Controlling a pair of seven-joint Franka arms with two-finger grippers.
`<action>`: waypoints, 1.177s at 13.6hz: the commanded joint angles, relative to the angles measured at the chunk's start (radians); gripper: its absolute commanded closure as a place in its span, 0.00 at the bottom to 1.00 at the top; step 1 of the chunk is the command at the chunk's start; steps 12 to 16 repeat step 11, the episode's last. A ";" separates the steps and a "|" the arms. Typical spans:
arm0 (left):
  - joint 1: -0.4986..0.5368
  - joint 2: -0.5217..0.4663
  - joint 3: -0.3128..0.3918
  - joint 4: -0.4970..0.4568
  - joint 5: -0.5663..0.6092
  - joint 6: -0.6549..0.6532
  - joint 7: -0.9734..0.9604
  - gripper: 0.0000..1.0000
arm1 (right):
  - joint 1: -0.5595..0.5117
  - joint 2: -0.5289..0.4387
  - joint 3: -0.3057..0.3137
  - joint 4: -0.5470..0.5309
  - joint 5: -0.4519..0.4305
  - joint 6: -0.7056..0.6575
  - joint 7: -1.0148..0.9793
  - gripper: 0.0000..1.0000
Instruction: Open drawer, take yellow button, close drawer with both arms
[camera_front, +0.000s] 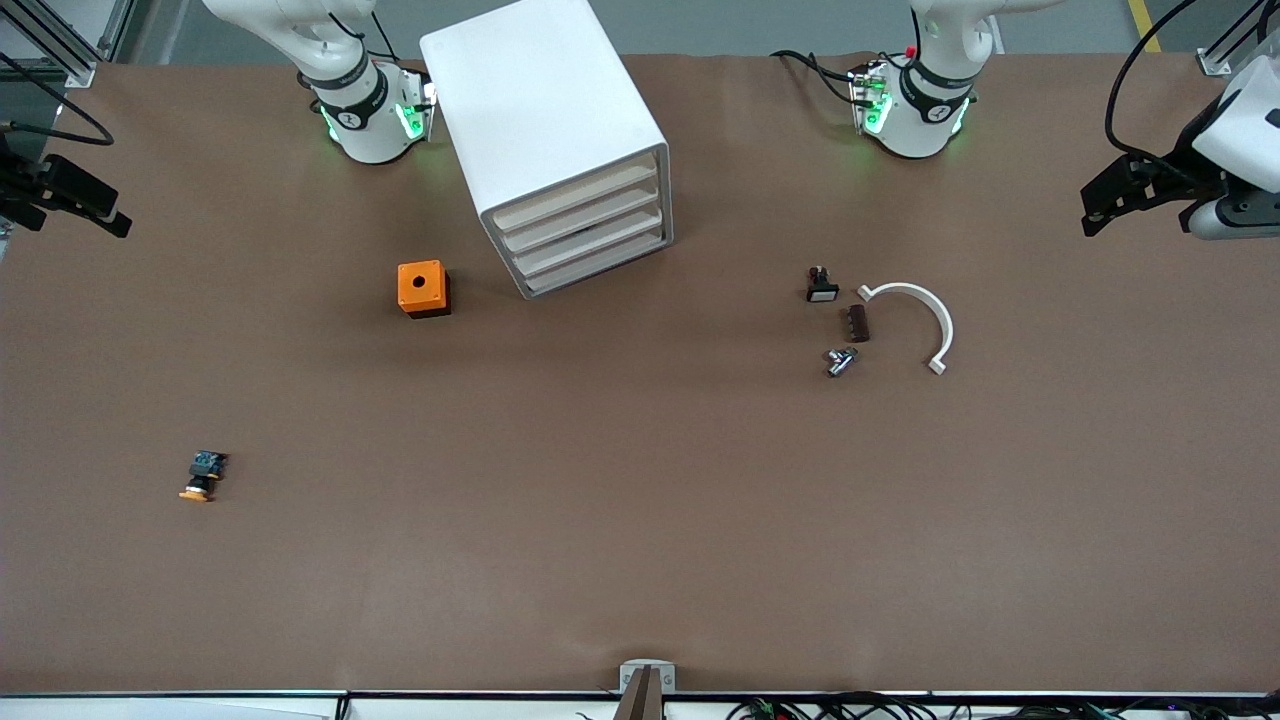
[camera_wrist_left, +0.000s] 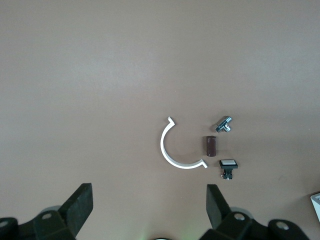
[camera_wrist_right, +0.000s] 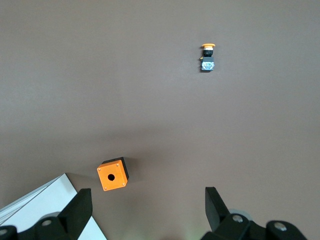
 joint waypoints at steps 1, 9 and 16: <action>0.009 0.009 -0.003 0.025 -0.001 -0.022 0.018 0.00 | -0.004 -0.031 0.000 -0.031 -0.012 0.012 -0.010 0.00; 0.006 0.009 -0.005 0.022 -0.001 -0.036 0.011 0.00 | -0.008 -0.031 -0.002 -0.031 -0.012 0.007 -0.019 0.00; 0.004 0.015 -0.005 0.022 -0.001 -0.036 0.011 0.00 | -0.014 -0.029 0.000 -0.031 -0.012 0.009 -0.036 0.00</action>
